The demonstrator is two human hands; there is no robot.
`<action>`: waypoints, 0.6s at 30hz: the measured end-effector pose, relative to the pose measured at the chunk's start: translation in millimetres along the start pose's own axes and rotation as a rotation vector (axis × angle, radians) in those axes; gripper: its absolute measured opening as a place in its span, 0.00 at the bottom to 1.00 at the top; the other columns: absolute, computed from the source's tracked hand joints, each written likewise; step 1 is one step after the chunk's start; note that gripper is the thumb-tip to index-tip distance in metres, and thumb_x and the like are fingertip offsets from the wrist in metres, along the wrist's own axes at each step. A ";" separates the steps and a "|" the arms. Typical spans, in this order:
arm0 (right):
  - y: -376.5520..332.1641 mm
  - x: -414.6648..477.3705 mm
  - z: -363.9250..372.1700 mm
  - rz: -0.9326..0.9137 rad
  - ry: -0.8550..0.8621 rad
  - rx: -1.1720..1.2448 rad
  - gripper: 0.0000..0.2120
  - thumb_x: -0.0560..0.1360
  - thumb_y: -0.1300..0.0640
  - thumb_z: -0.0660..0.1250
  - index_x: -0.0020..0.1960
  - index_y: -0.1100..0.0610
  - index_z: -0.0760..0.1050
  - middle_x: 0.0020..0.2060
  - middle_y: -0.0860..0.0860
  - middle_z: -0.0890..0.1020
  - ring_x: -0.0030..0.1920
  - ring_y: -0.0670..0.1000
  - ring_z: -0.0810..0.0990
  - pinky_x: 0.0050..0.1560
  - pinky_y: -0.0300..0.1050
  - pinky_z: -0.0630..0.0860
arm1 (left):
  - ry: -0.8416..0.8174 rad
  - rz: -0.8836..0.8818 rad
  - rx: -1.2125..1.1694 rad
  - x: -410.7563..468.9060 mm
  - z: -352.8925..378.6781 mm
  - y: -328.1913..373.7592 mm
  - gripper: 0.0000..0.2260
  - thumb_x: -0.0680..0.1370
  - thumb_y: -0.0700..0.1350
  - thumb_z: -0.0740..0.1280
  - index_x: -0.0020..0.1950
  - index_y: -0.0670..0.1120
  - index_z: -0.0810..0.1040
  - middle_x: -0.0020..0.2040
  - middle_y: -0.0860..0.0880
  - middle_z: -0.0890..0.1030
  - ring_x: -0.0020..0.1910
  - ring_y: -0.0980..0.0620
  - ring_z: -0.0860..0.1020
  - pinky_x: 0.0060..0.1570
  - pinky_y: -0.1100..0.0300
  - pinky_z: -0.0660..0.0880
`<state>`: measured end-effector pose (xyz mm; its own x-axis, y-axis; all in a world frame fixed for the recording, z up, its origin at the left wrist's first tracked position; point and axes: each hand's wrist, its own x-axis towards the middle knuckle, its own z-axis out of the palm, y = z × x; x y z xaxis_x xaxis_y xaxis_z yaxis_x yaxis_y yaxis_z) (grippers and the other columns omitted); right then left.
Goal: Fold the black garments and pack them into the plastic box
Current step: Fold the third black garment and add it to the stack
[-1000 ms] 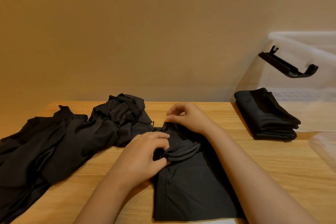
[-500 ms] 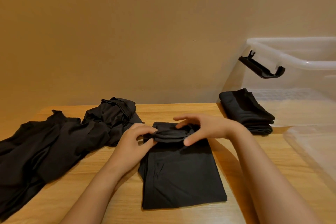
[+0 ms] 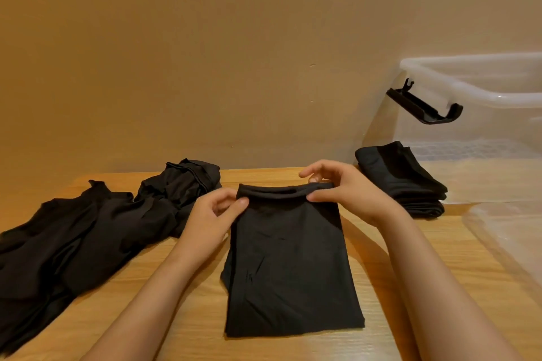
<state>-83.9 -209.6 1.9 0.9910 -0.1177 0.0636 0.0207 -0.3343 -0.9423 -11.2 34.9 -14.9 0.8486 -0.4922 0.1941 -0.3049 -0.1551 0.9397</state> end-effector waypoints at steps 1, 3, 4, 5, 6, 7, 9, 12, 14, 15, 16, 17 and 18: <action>3.3 2.7 2.6 0.005 0.041 0.009 0.14 0.73 0.64 0.72 0.55 0.50 0.79 0.50 0.53 0.80 0.51 0.50 0.81 0.50 0.42 0.80 | 0.010 -0.021 0.030 5.7 0.9 0.0 0.06 0.80 0.41 0.65 0.49 0.46 0.82 0.41 0.55 0.85 0.41 0.63 0.81 0.38 0.73 0.73; 12.5 8.3 6.4 0.020 0.128 -0.031 0.15 0.73 0.62 0.71 0.57 0.49 0.77 0.50 0.52 0.80 0.52 0.50 0.80 0.51 0.42 0.80 | 0.010 -0.065 0.097 16.4 2.2 -2.1 0.06 0.80 0.42 0.64 0.48 0.46 0.81 0.35 0.56 0.84 0.35 0.64 0.80 0.35 0.74 0.71; 18.5 10.6 7.4 0.027 0.167 -0.050 0.15 0.74 0.62 0.71 0.57 0.49 0.77 0.49 0.51 0.80 0.51 0.49 0.80 0.50 0.39 0.79 | -0.003 -0.086 0.131 21.0 2.9 -4.9 0.06 0.80 0.42 0.65 0.48 0.46 0.81 0.35 0.54 0.84 0.35 0.63 0.80 0.37 0.71 0.72; 24.1 12.4 7.7 0.039 0.200 -0.061 0.16 0.74 0.63 0.71 0.58 0.49 0.76 0.48 0.50 0.80 0.50 0.49 0.80 0.48 0.36 0.78 | -0.019 -0.101 0.177 24.7 3.8 -9.5 0.06 0.80 0.42 0.65 0.48 0.47 0.81 0.36 0.52 0.84 0.37 0.60 0.81 0.40 0.66 0.75; 29.6 13.6 7.9 0.055 0.227 -0.070 0.16 0.74 0.63 0.71 0.58 0.49 0.75 0.47 0.50 0.79 0.49 0.48 0.80 0.44 0.33 0.76 | -0.029 -0.111 0.231 27.0 5.4 -14.3 0.06 0.80 0.42 0.66 0.48 0.49 0.82 0.37 0.49 0.84 0.39 0.57 0.82 0.44 0.61 0.77; 33.9 14.7 8.6 0.068 0.248 -0.073 0.17 0.74 0.63 0.71 0.59 0.49 0.75 0.47 0.49 0.79 0.48 0.47 0.79 0.42 0.31 0.74 | -0.023 -0.114 0.283 28.5 6.8 -18.9 0.06 0.79 0.42 0.66 0.47 0.50 0.82 0.38 0.48 0.84 0.41 0.54 0.82 0.46 0.59 0.78; 39.3 17.1 11.1 0.071 0.286 -0.078 0.17 0.74 0.63 0.71 0.59 0.51 0.75 0.47 0.49 0.79 0.48 0.47 0.79 0.40 0.30 0.73 | 0.019 -0.107 0.334 30.3 9.3 -24.9 0.05 0.79 0.41 0.66 0.46 0.50 0.81 0.39 0.46 0.82 0.42 0.51 0.81 0.45 0.59 0.76; 38.8 22.4 16.7 0.009 0.342 -0.110 0.15 0.74 0.61 0.72 0.58 0.51 0.76 0.48 0.48 0.79 0.50 0.44 0.78 0.42 0.30 0.73 | 0.096 -0.063 0.372 32.9 8.6 -27.1 0.05 0.78 0.40 0.66 0.48 0.49 0.80 0.43 0.48 0.81 0.40 0.55 0.78 0.43 0.63 0.73; 37.3 25.9 20.6 -0.024 0.363 -0.105 0.14 0.74 0.61 0.72 0.57 0.51 0.77 0.48 0.46 0.79 0.50 0.43 0.78 0.46 0.32 0.74 | 0.143 -0.046 0.374 35.0 5.4 -28.1 0.05 0.78 0.39 0.66 0.48 0.48 0.80 0.42 0.51 0.79 0.37 0.58 0.75 0.40 0.66 0.71; 37.8 27.6 22.3 -0.029 0.369 -0.103 0.14 0.73 0.61 0.72 0.57 0.51 0.77 0.48 0.46 0.79 0.50 0.43 0.78 0.48 0.33 0.75 | 0.157 -0.042 0.375 35.9 4.0 -28.3 0.06 0.78 0.39 0.66 0.48 0.48 0.79 0.42 0.51 0.79 0.36 0.58 0.74 0.38 0.67 0.70; 39.3 28.8 23.8 -0.027 0.371 -0.111 0.13 0.73 0.61 0.72 0.57 0.51 0.77 0.48 0.46 0.79 0.50 0.43 0.77 0.49 0.34 0.75 | 0.164 -0.042 0.370 36.8 3.5 -28.6 0.06 0.78 0.39 0.66 0.49 0.48 0.79 0.42 0.52 0.79 0.37 0.58 0.74 0.38 0.67 0.70; 41.2 29.7 25.3 -0.020 0.369 -0.130 0.13 0.73 0.61 0.72 0.56 0.51 0.77 0.48 0.46 0.79 0.51 0.43 0.77 0.49 0.34 0.75 | 0.164 -0.046 0.360 37.8 3.3 -29.1 0.05 0.78 0.39 0.66 0.49 0.49 0.79 0.43 0.52 0.79 0.38 0.58 0.75 0.39 0.67 0.70; 43.2 30.3 26.7 -0.012 0.363 -0.150 0.13 0.74 0.61 0.72 0.56 0.51 0.77 0.49 0.46 0.79 0.51 0.43 0.77 0.49 0.33 0.74 | 0.158 -0.052 0.349 39.0 3.7 -29.9 0.04 0.78 0.40 0.67 0.49 0.49 0.79 0.44 0.52 0.79 0.40 0.58 0.76 0.40 0.67 0.70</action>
<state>-49.5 -202.6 -45.6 0.8791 -0.4271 0.2117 -0.0141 -0.4672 -0.8840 29.5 17.2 -36.5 0.9146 -0.3421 0.2155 -0.3655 -0.4715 0.8025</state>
